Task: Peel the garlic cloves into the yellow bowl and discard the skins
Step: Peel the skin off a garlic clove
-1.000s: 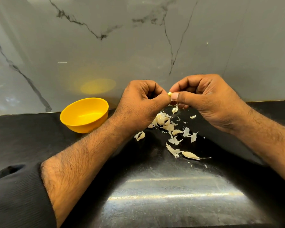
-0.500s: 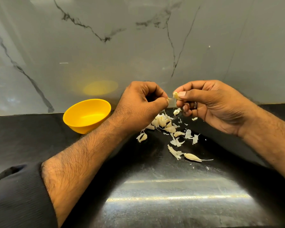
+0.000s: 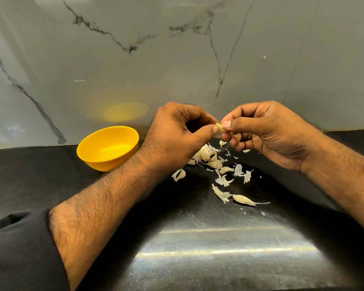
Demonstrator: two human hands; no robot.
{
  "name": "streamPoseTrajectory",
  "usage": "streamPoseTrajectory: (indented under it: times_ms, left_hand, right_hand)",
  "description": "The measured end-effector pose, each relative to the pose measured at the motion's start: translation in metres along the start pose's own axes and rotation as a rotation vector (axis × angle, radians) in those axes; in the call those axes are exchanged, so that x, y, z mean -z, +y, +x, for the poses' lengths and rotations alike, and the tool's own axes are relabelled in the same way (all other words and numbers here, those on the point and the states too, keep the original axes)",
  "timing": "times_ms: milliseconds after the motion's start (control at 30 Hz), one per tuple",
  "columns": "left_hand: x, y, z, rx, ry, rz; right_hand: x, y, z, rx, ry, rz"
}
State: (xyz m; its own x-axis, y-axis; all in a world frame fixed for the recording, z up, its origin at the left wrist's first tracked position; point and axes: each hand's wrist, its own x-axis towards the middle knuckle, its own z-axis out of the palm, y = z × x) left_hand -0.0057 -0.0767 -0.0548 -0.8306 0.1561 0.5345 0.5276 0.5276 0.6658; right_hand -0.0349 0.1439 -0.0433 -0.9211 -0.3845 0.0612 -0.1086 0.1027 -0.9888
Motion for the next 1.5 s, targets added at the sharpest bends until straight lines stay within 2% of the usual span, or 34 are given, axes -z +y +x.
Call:
streamPoseTrajectory:
  times_ms: [167,333,567,667,767,900,1033,1233,1500]
  left_hand:
    - [-0.0017,-0.0005,0.0013,-0.014,0.020,0.111]
    - [-0.0043,-0.0001,0.0021,0.003,0.021,0.160]
    - [-0.0057,0.0011,0.0023,0.025,0.039,0.147]
    - [-0.0057,0.0008,0.0017,0.076,0.059,0.064]
    - [-0.0054,-0.0009,0.0017,0.194,0.049,-0.190]
    - [-0.0033,0.0005,0.0018,0.273,0.026,-0.457]
    - [-0.0011,0.0022,0.0025,0.304,0.003,-0.612]
    - [0.0003,0.0037,0.0030,0.343,-0.011,-0.702]
    - [0.0005,0.0079,0.0015,0.374,-0.107,-0.832]
  right_hand:
    - [-0.0023,-0.0025,-0.0019,0.069,-0.028,-0.018]
    - [-0.0063,-0.0013,-0.0035,0.265,0.115,-0.343]
    - [-0.0084,-0.0015,-0.0066,0.408,0.196,-0.561]
    - [-0.0091,-0.0014,-0.0072,0.444,0.214,-0.581]
    - [-0.0094,-0.0008,-0.0070,0.473,0.224,-0.586]
    - [-0.0061,0.0001,-0.0057,0.463,0.205,-0.486]
    - [-0.0038,0.0005,-0.0034,0.432,0.164,-0.277]
    - [-0.0072,0.0025,-0.0005,0.346,0.119,-0.005]
    - [-0.0044,0.0002,0.0002,0.169,0.021,0.333]
